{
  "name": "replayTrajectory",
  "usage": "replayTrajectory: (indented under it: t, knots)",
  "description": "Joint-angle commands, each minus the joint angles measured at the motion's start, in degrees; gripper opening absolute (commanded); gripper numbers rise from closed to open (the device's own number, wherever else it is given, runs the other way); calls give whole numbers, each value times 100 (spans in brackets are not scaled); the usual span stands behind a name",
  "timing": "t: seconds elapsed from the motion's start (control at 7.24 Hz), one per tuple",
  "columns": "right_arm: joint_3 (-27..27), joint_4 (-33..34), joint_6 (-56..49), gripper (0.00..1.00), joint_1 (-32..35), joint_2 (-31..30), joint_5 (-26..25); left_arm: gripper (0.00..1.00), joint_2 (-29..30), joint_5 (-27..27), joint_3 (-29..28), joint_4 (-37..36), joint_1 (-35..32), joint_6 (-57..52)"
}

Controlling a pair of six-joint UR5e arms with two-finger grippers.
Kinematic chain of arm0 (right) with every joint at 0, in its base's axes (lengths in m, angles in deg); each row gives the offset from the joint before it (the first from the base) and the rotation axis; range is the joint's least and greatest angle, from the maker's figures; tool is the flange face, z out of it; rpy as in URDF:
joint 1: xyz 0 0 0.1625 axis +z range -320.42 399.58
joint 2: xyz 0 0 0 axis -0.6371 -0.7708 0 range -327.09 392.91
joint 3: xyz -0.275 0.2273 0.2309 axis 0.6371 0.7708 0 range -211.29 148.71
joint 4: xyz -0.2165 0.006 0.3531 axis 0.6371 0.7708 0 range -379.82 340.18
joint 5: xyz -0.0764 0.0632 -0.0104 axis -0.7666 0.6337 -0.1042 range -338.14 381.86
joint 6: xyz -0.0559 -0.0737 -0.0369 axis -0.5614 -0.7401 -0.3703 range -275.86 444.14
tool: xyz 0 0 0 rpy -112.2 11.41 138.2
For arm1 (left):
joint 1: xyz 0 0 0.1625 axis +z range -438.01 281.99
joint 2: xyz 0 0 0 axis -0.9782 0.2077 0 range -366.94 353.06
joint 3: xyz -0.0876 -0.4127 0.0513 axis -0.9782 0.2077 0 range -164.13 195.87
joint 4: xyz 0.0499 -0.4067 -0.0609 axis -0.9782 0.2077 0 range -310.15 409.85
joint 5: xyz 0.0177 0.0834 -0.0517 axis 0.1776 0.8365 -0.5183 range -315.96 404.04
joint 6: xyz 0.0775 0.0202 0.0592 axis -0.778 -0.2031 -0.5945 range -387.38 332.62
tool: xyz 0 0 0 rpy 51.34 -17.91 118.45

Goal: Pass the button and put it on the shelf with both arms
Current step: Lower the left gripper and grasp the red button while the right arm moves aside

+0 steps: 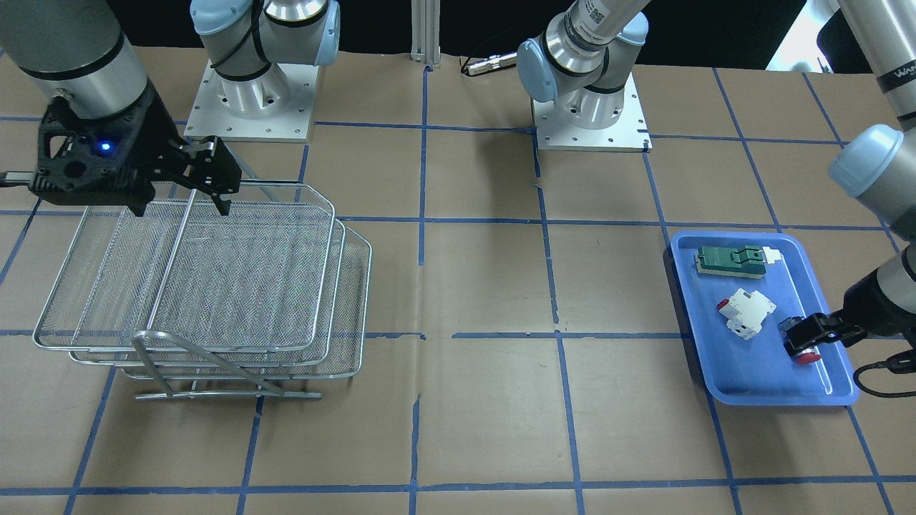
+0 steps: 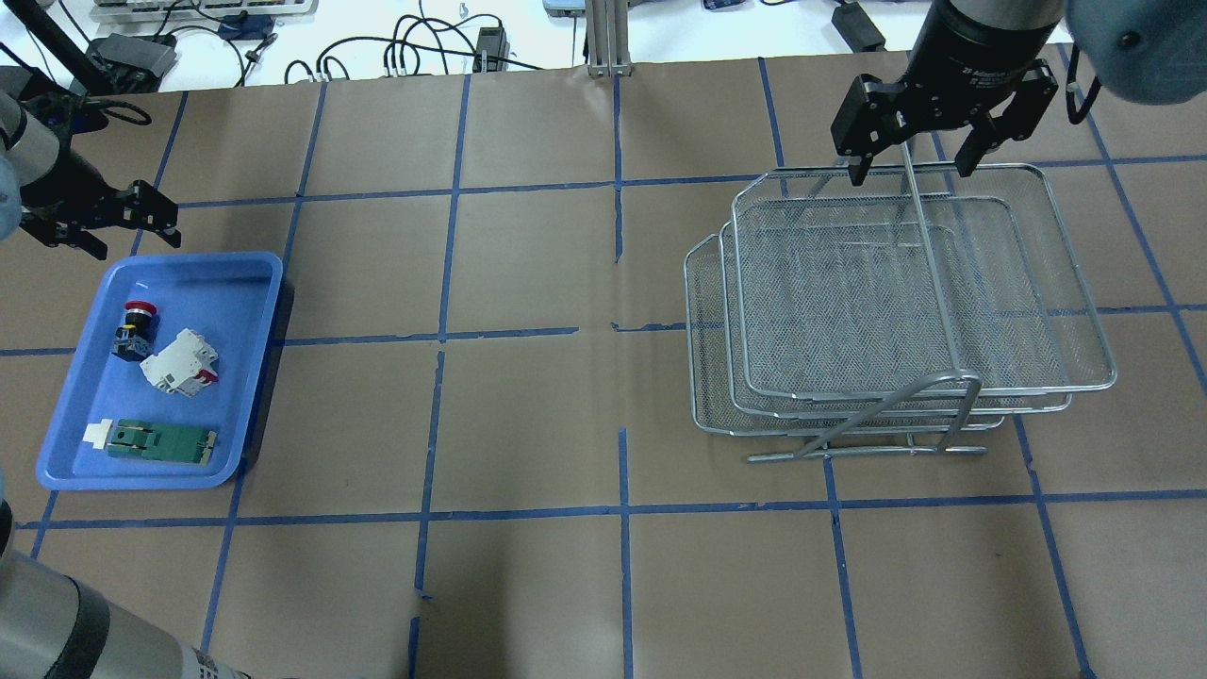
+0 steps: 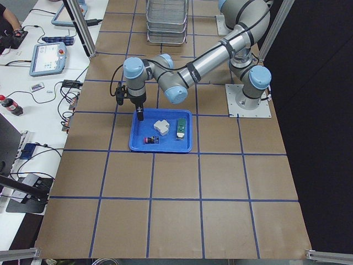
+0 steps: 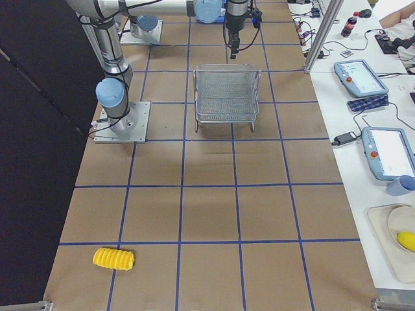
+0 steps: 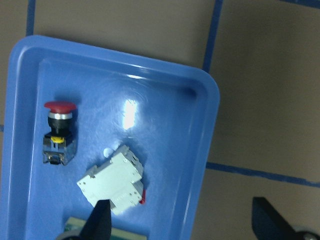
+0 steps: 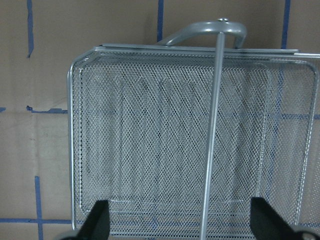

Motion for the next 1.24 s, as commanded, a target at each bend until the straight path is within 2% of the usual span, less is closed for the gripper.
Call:
replayTrajectory:
  t: [0.0, 0.14, 0.28, 0.69, 0.83, 1.11]
  knots:
    - [0, -12, -155, 100, -283, -7, -9, 100, 437, -322, 147, -432, 407, -753]
    - [0, 14, -225, 100, -370, 1, -44, 100, 561, -323, 138, -459, 513, -842]
    - [0, 14, -722, 100, -685, -7, -157, 100, 632, -314, 217, -459, 575, -1000]
    - [-78, 57, -2225, 100, -2063, 98, -150, 100, 711, -174, 507, -451, 646, -1124]
    - [-244, 328, -2612, 100, -2424, 203, -159, 99, 711, -26, 490, -451, 655, -1142]
    - [-640, 662, -3299, 100, -3040, 317, -115, 67, 694, -42, 516, -433, 734, -1212]
